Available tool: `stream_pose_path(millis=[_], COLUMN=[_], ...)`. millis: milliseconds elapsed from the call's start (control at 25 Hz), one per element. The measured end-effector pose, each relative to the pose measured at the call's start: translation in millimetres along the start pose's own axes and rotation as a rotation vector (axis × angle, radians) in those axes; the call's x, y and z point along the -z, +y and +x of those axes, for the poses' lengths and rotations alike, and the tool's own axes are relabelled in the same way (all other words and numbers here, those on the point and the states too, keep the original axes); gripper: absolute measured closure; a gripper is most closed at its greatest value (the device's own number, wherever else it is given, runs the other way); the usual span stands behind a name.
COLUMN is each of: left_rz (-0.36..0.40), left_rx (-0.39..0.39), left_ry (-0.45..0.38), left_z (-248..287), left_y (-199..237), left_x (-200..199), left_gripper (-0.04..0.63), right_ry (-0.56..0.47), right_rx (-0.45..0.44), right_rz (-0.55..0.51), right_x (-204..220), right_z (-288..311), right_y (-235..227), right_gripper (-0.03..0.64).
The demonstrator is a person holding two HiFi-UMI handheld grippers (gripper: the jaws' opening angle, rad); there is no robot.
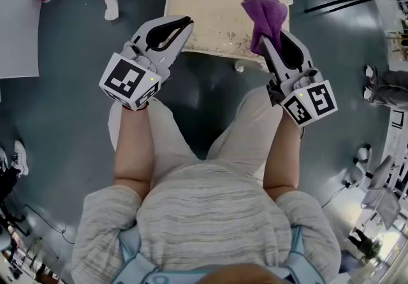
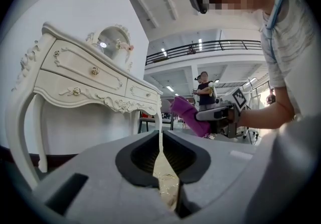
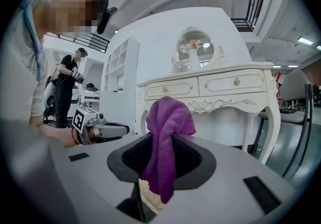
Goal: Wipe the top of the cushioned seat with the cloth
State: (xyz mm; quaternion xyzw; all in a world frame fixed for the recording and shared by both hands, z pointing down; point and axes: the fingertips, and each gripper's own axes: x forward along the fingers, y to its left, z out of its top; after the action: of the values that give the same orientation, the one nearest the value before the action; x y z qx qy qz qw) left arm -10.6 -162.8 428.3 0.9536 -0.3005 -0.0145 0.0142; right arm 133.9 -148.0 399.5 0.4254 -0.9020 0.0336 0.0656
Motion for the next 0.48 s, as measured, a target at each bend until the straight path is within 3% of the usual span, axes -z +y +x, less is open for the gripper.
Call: stream_pose_path(millis=[480], left_rz=[-0.001], left_rx=[-0.005], left_ry=[-0.002], left_z=[-3], left_y=[1], left_x=[3], left_gripper=[0.581], right_ry=[-0.018], right_rx=[0.088], right_rz=[-0.017], right_x=[5], right_z=[-25], right_y=[-15], right_gripper=[0.511])
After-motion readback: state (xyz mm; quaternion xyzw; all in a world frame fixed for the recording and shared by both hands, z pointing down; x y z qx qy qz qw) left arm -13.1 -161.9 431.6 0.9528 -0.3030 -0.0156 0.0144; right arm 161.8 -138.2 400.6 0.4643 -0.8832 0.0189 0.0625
